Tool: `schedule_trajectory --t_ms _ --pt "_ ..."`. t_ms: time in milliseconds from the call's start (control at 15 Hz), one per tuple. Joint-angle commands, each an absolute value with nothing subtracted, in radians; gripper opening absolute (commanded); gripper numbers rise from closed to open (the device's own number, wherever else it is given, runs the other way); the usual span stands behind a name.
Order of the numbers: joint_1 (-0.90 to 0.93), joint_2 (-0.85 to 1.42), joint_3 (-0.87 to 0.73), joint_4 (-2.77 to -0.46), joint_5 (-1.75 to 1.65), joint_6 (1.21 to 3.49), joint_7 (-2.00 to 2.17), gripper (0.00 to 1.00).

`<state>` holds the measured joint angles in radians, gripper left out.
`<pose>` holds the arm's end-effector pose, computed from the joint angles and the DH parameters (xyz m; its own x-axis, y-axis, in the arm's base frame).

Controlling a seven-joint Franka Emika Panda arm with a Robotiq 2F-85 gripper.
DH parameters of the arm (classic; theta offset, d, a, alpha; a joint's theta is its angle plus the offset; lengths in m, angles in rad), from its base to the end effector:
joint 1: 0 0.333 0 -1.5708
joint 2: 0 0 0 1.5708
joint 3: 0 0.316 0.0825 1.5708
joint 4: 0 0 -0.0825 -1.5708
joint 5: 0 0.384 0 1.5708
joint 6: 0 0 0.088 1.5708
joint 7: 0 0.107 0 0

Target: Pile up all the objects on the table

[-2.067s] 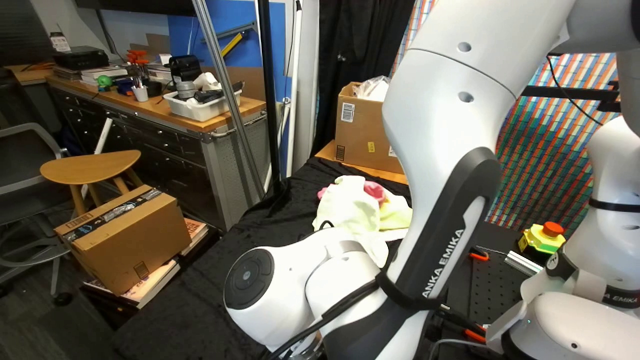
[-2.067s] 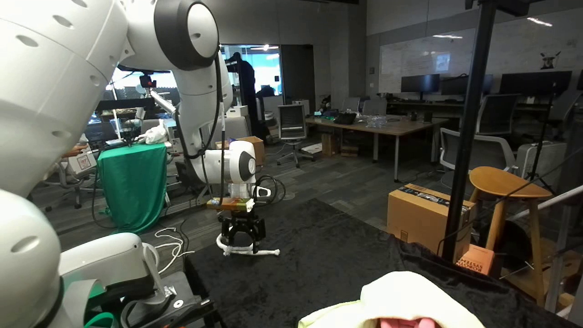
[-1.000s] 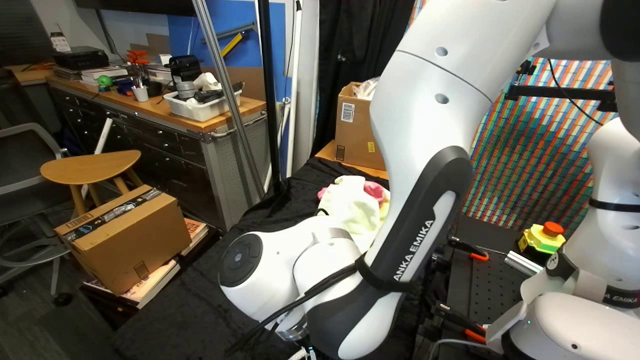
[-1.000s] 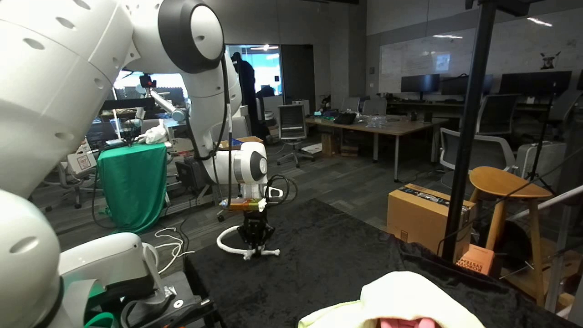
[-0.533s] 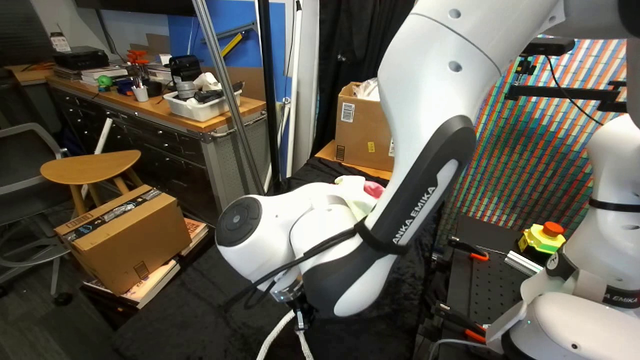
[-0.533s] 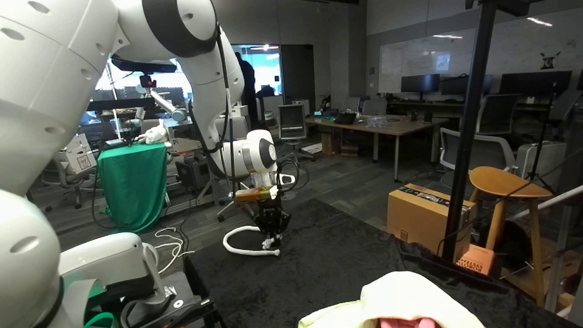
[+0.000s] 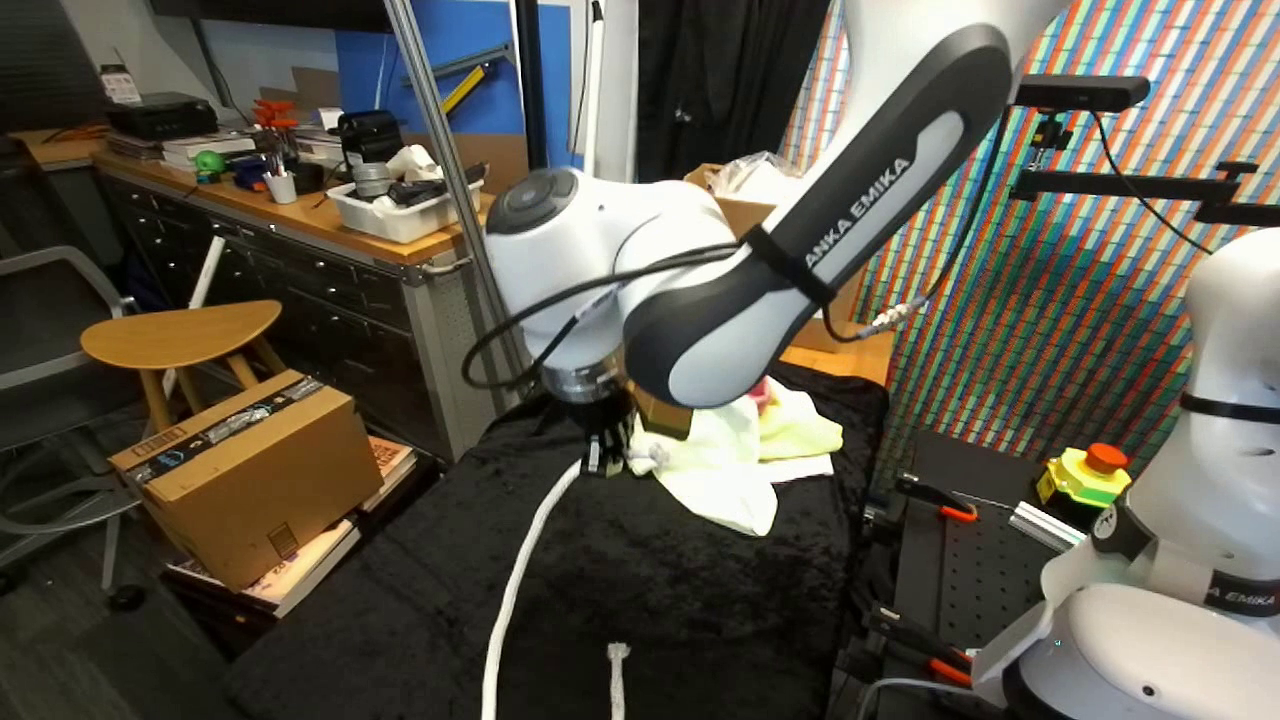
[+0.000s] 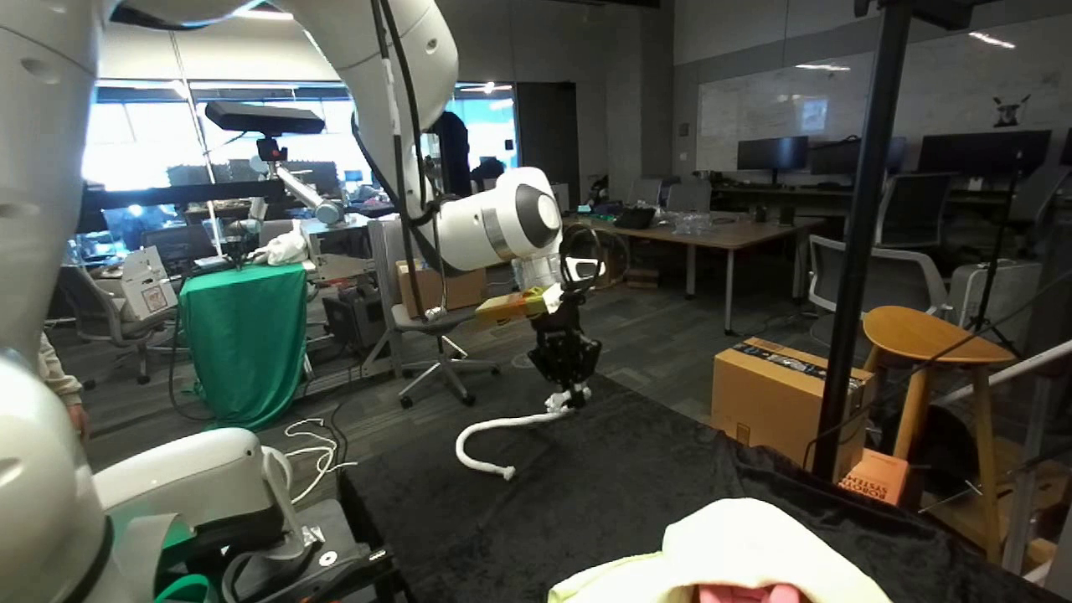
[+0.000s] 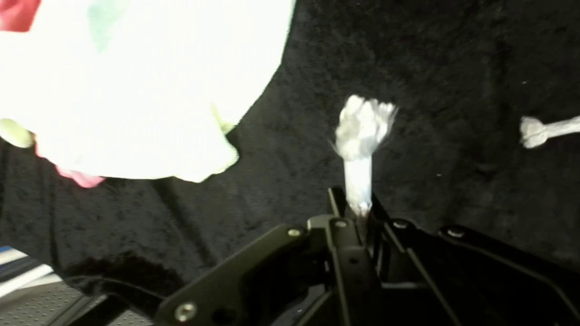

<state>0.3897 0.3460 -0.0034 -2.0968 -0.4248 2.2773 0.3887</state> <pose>0.5279 0.2039 0.2427 0.9552 0.2831 -0.0862 0.2956 -0.8991 0.3229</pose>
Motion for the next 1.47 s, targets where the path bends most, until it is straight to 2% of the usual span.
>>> schedule_trajectory --t_ms 0,733,1400 --pt "0.294 0.17 -0.025 -2.195 -0.447 2.291 0.431 0.05" --pt "-0.048 -0.119 -0.102 -2.265 -0.409 2.3 0.499 0.05" --pt "-0.204 -0.12 -0.146 -2.251 -0.4 2.299 0.506 0.05"
